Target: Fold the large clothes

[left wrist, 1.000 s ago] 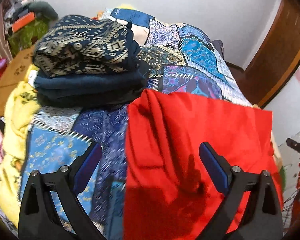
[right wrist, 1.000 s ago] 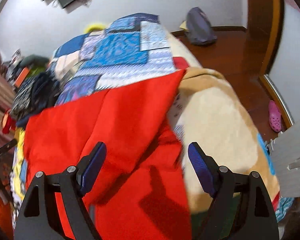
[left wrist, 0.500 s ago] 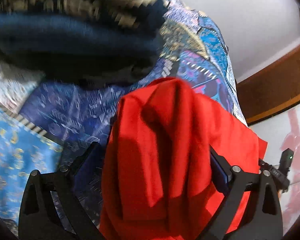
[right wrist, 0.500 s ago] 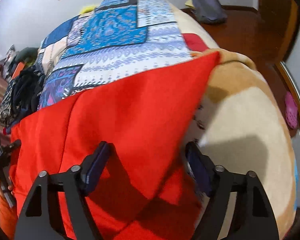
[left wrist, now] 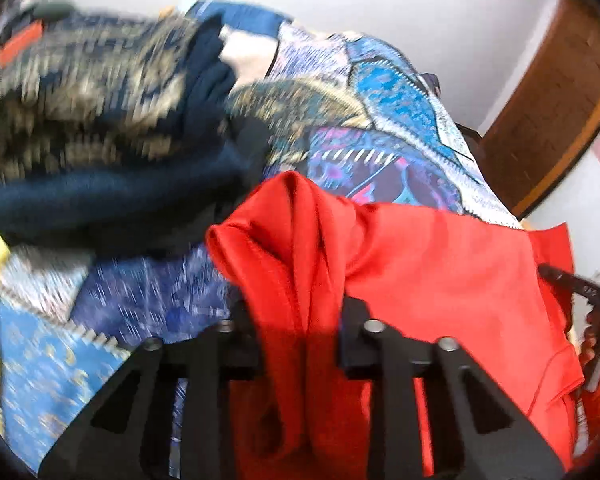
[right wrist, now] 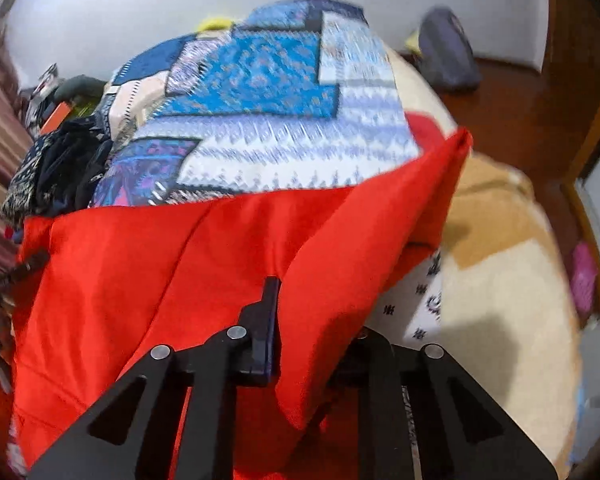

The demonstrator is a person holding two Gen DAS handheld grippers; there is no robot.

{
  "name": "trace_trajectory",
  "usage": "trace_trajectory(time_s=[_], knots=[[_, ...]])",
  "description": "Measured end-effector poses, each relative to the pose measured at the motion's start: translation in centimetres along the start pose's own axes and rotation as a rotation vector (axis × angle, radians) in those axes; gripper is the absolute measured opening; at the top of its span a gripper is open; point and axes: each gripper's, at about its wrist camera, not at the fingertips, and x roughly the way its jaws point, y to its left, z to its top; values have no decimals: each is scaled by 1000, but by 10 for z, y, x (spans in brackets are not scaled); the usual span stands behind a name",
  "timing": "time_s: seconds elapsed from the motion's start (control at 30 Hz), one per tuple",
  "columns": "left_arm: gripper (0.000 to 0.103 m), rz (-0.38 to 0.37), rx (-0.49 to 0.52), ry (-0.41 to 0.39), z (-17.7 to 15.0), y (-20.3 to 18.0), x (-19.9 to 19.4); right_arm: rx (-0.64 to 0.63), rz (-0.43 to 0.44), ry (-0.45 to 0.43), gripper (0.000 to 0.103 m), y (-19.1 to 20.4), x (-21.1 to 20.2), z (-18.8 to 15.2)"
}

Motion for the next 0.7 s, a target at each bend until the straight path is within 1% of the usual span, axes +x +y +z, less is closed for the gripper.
trace_trajectory(time_s=[0.07,0.2,0.3,0.37,0.43,0.5,0.6,0.7], knots=[[22,7,23,-17,12,-6,-6,-28,-20,-44,14,7,-14,7],[21,2,67,-68,47,-18,-20,-15,22,-94,14,5,-34,29],[21,-7,72,-113,77,-26,-24,-39,-7,-103,14,9,-33,46],[21,-4,76,-123,93,-30,-20,-44,-29,-105,14,12,-28,57],[22,5,90,-99,106,-31,-10,-30,-48,-112,14,11,-21,68],[24,28,100,-51,113,-30,8,-17,-83,-108,14,9,-9,78],[24,65,95,3,111,-23,28,1,-98,-87,14,7,5,80],[26,61,57,20,103,-10,38,36,-104,-73,15,0,13,76]])
